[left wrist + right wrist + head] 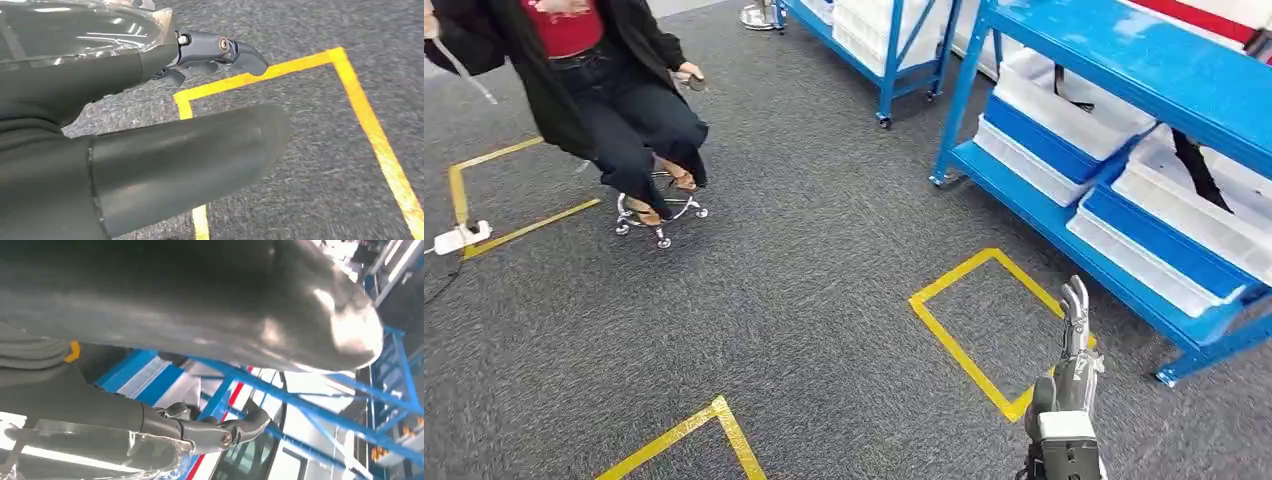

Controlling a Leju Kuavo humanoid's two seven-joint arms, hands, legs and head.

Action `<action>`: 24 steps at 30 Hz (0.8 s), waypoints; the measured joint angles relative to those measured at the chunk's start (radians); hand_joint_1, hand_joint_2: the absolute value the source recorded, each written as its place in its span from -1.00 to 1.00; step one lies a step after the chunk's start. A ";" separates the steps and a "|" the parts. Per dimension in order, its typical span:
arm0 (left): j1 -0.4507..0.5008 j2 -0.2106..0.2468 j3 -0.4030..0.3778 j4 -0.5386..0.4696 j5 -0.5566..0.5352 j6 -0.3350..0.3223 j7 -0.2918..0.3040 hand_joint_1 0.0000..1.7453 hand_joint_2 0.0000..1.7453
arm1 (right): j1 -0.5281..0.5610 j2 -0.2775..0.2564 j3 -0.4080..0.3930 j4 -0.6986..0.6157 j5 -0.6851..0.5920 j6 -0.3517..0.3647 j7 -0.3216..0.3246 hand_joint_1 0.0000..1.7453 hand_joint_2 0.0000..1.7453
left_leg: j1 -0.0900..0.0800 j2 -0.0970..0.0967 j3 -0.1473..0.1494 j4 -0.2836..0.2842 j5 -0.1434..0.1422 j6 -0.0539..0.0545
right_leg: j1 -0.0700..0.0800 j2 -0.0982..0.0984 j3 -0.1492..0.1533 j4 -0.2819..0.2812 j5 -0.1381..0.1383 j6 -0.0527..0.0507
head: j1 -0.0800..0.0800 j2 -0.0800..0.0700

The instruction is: Take the parts from the cabinet and place them on the table.

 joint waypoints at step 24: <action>-0.003 0.003 0.001 0.001 -0.001 -0.003 -0.003 -1.00 -1.00 | -0.027 0.024 -0.017 -0.004 0.018 0.037 0.008 -1.00 -1.00 | 0.008 -0.088 -0.018 -0.005 0.026 0.004 | 0.004 0.076 -0.089 0.144 -0.076 -0.038 | 0.001 0.000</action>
